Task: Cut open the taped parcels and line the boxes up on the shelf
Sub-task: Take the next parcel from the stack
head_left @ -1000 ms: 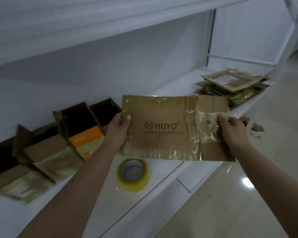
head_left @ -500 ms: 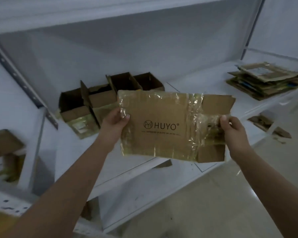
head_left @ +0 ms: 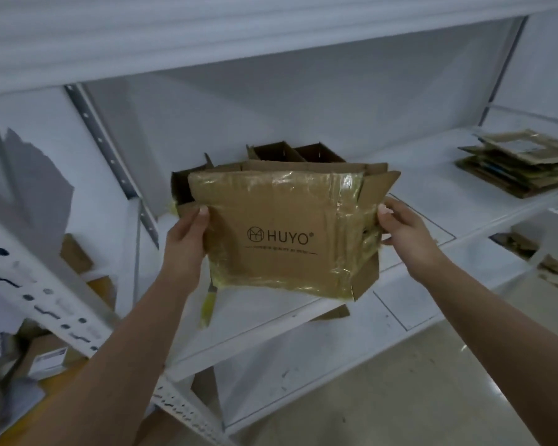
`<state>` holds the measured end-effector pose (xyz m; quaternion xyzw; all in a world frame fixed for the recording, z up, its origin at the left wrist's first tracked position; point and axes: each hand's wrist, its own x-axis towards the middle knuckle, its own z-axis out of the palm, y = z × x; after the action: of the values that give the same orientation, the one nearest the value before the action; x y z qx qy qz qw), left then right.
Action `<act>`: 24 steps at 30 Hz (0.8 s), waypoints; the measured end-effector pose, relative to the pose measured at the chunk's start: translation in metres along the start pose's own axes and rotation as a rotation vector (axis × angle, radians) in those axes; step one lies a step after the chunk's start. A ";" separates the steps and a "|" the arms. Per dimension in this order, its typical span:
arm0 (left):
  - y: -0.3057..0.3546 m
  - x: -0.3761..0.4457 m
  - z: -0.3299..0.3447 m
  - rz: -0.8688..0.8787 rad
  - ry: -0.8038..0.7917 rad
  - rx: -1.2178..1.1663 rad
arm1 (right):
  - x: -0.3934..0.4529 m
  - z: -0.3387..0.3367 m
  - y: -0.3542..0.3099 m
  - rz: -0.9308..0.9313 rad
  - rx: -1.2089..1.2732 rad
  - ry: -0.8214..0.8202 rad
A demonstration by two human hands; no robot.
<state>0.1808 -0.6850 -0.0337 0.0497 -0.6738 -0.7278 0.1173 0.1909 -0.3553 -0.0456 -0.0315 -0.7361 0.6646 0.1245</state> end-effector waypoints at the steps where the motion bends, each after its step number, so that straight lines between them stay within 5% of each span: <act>1: 0.001 0.005 -0.005 -0.013 0.022 -0.031 | 0.004 0.010 -0.003 0.006 0.011 0.001; 11: -0.020 0.041 -0.028 -0.170 0.018 -0.166 | 0.015 0.095 0.013 0.282 0.247 0.066; 18: -0.042 0.047 -0.018 -0.397 0.005 -0.225 | 0.006 0.096 0.047 0.324 0.369 0.080; 24: -0.043 0.057 -0.015 -0.415 -0.046 -0.179 | 0.015 0.089 0.049 0.347 0.395 0.029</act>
<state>0.1242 -0.7104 -0.0731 0.1601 -0.5845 -0.7941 -0.0466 0.1503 -0.4326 -0.0989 -0.1419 -0.5738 0.8063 0.0231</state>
